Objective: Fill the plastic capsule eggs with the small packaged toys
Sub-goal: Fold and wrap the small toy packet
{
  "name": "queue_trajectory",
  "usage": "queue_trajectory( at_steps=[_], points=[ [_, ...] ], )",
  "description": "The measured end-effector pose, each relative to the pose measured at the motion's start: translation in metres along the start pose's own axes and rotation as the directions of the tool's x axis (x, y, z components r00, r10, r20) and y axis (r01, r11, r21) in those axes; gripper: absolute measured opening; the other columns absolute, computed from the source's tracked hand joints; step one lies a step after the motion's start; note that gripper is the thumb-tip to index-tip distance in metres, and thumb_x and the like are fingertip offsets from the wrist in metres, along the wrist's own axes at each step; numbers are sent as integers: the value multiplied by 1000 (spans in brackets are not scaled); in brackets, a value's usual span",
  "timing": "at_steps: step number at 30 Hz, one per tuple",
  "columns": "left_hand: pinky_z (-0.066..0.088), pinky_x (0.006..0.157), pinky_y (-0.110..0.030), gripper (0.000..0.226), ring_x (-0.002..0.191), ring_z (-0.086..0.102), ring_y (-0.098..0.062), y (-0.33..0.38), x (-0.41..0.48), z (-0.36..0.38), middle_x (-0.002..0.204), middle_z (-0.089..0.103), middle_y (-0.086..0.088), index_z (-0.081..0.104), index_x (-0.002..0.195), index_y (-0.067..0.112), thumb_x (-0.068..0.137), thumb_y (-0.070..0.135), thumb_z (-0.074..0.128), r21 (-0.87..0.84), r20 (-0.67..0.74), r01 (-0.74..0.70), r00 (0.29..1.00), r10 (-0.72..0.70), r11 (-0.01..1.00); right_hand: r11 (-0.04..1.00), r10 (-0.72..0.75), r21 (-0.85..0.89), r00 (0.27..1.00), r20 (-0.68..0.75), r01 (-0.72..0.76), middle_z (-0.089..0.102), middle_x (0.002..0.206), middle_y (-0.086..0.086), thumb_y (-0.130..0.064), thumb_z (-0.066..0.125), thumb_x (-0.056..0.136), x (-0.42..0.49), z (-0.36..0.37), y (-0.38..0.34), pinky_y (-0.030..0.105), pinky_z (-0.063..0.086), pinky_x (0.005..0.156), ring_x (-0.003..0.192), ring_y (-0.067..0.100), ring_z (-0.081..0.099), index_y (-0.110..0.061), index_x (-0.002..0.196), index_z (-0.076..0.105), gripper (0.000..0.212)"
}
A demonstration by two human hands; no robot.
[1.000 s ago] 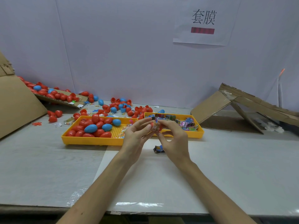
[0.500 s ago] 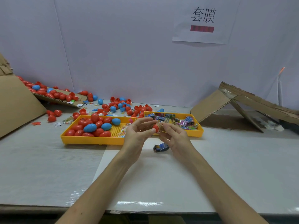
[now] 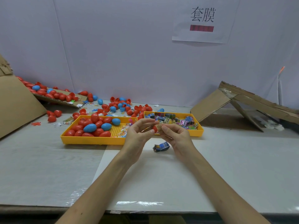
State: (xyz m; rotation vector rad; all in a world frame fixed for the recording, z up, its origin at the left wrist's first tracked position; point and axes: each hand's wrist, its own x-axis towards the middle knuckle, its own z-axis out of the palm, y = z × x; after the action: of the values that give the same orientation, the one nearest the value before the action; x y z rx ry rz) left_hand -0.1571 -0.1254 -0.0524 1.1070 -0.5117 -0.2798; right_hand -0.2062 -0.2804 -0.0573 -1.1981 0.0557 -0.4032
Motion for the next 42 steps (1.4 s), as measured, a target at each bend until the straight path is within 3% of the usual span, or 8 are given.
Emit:
queue_trajectory(
  at_steps=[10, 18, 23, 27, 30, 33, 36, 42],
  points=[
    [57, 82, -24, 27, 108, 68, -12, 0, -1, 0, 110, 75, 3, 73, 106, 17, 94, -5, 62, 182, 34, -35, 999, 29, 983, 999, -23, -29, 1000, 14, 23, 76, 92, 13, -16, 76, 72, -1, -3, -1, 29, 60, 75, 91, 27, 74, -12, 77, 81, 8],
    [56, 89, -29, 35, 116, 67, -15, 2, -1, 1, 118, 74, 1, 71, 112, 15, 95, -10, 55, 156, 0, -34, 999, 35, 987, 983, 78, -169, 996, 37, -71, 76, 94, 9, -26, 76, 74, -1, -1, -6, 29, 56, 73, 91, 24, 72, -11, 95, 69, 27],
    [57, 87, -25, 25, 110, 71, -18, 10, 0, -1, 111, 76, -1, 72, 110, 12, 96, -4, 58, 96, -106, -52, 992, 62, 994, 995, 45, 95, 997, -63, -38, 73, 113, 13, -10, 68, 89, 5, -23, -31, 26, 57, 74, 100, 24, 72, -9, 113, 61, 25],
    [58, 84, -29, 24, 100, 75, -21, 12, 1, -5, 107, 77, -3, 71, 106, 11, 96, -3, 54, 120, -186, -48, 980, 70, 992, 955, 228, -196, 974, 8, -222, 75, 105, 7, -22, 76, 80, 12, -28, -49, 24, 56, 66, 87, 19, 74, -14, 115, 66, 38],
    [57, 84, -34, 23, 96, 76, -23, 11, 1, -6, 105, 77, -3, 72, 103, 10, 97, -1, 53, 128, -207, -38, 976, 64, 991, 985, 172, 15, 983, -59, -171, 71, 109, 15, -9, 66, 93, 38, -33, -86, 22, 59, 67, 80, 16, 73, 0, 128, 60, 36],
    [57, 80, -33, 22, 93, 76, -24, 12, 2, -5, 103, 78, -3, 71, 104, 8, 98, 0, 52, 121, -220, -25, 974, 51, 992, 933, -3, 347, 962, -272, 101, 72, 99, 16, -12, 55, 102, 66, -57, -144, 28, 61, 70, 83, 20, 74, 2, 127, 55, 29],
    [57, 76, -31, 21, 91, 76, -24, 11, 2, -3, 102, 78, -2, 71, 105, 7, 99, 1, 52, 121, -234, 1, 972, 27, 993, 985, 0, 157, 918, -397, 68, 64, 104, 16, -21, 49, 106, 76, -76, -163, 33, 58, 77, 89, 25, 69, -5, 126, 44, 26],
    [59, 70, -26, 21, 84, 77, -24, 11, 2, -2, 97, 78, -5, 71, 99, 8, 100, 0, 51, 166, -274, -10, 960, 56, 986, 969, -158, -245, 867, -473, 43, 69, 81, 8, -4, 53, 99, 62, -74, -105, 24, 55, 59, 66, 15, 67, -5, 100, 68, 15]
  ],
)
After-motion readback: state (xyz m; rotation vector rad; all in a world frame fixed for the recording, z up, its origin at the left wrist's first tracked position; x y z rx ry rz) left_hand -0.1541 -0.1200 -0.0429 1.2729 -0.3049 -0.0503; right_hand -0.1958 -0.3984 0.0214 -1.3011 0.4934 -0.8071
